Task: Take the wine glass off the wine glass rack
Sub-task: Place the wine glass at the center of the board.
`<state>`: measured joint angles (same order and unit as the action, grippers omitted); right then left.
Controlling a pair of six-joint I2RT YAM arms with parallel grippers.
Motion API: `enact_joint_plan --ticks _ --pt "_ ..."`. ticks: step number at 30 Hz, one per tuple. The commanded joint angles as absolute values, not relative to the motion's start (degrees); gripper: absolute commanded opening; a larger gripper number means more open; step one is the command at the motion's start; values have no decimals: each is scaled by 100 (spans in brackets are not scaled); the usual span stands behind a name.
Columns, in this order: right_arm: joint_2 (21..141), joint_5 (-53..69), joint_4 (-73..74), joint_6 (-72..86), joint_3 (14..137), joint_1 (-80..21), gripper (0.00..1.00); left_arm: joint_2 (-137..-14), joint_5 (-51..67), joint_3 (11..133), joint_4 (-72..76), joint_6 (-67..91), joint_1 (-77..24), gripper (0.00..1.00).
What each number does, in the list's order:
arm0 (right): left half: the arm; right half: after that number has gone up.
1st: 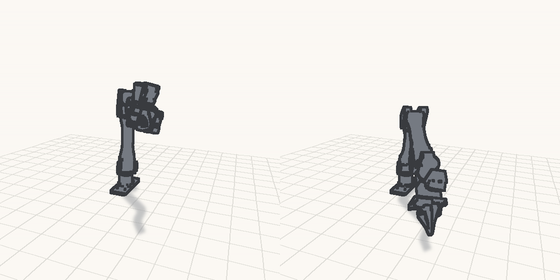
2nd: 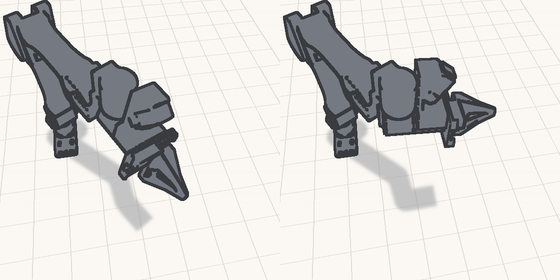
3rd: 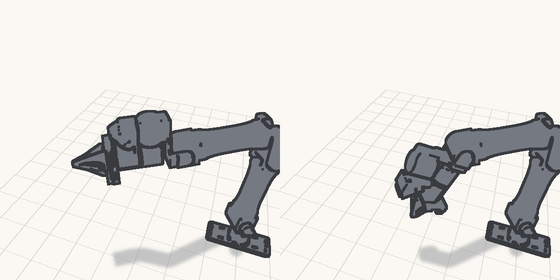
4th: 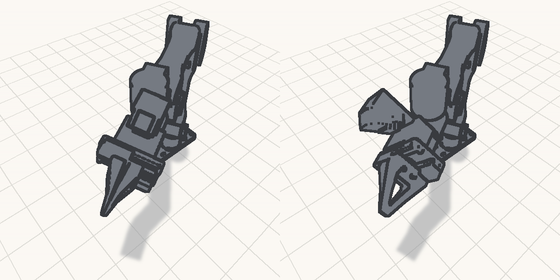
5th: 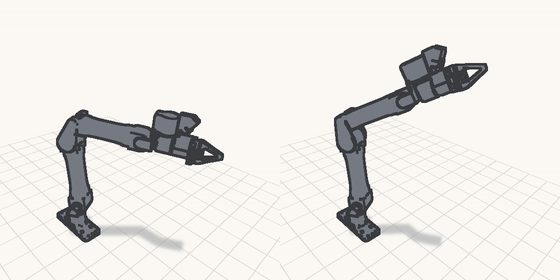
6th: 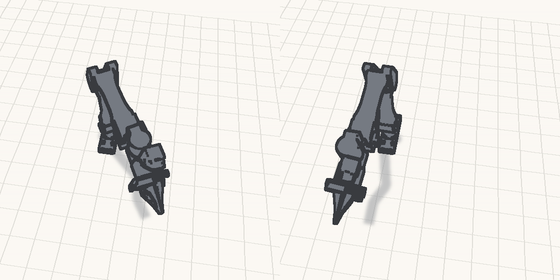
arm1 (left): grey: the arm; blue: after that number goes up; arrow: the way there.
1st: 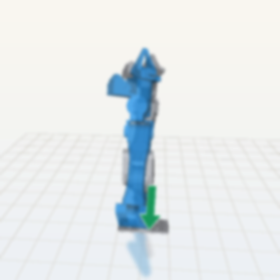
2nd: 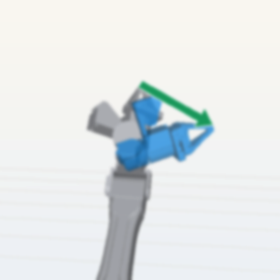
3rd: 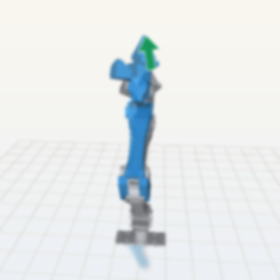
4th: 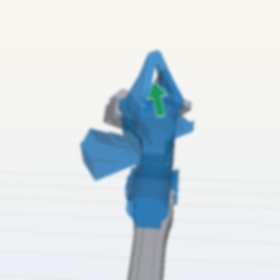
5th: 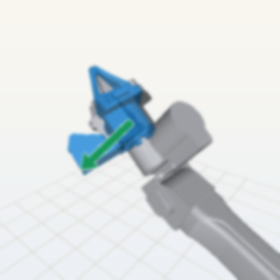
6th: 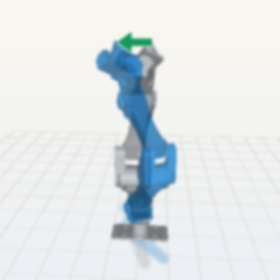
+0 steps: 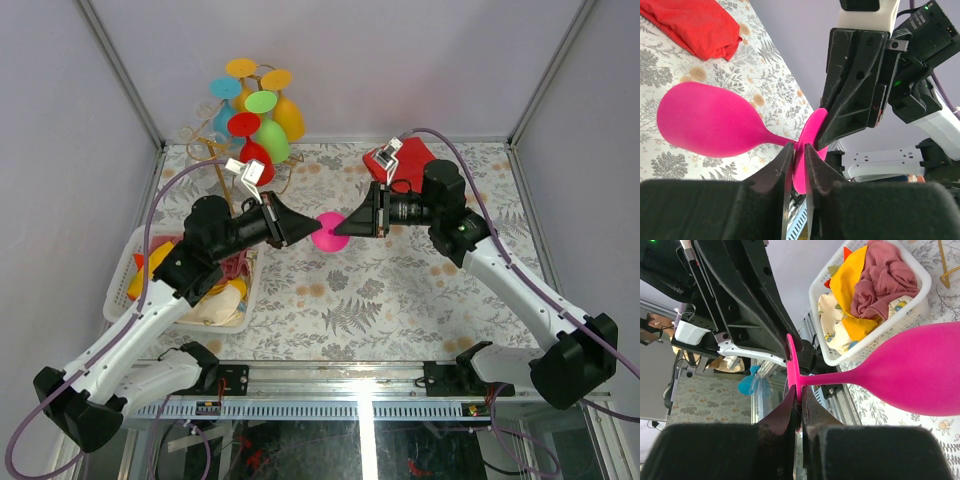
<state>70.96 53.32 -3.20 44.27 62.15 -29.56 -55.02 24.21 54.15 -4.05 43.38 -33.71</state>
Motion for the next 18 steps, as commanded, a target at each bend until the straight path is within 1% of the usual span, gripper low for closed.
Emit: enact_joint_plan --ticks 1,4,5,7,9,10,12,13,16,18 --pt "7046 5494 -1255 4853 6253 -2995 0 -5477 2265 5410 -474 4162 -3419 21" --pt "6947 5375 -1237 4660 6189 -2994 0 -5589 2739 5440 -455 4182 -3419 33" --pt "6936 5365 -1209 4598 6200 -2995 0 -5627 2885 5429 -450 4207 -3421 36" --pt "6947 5370 -1171 4558 6229 -2989 0 -5654 3079 5359 -401 4291 -3440 38" --pt "6944 5370 -1188 4566 6245 -2990 0 -5618 3148 5263 -334 4357 -3481 37" --pt "6936 5370 -1220 4590 6237 -2990 0 -5587 3140 5233 -308 4378 -3507 35" --pt "6913 5433 -1311 4637 6226 -2988 0 -5504 3002 5164 -270 4421 -3533 27" --pt "6904 5490 -1348 4658 6219 -2989 0 -5454 2901 5133 -243 4441 -3539 22" --pt "6887 5679 -1432 4692 6222 -2998 0 -5387 2704 5089 -171 4469 -3543 1" --pt "6855 5712 -1427 4686 6225 -2997 0 -5426 2715 5097 -150 4466 -3540 0"
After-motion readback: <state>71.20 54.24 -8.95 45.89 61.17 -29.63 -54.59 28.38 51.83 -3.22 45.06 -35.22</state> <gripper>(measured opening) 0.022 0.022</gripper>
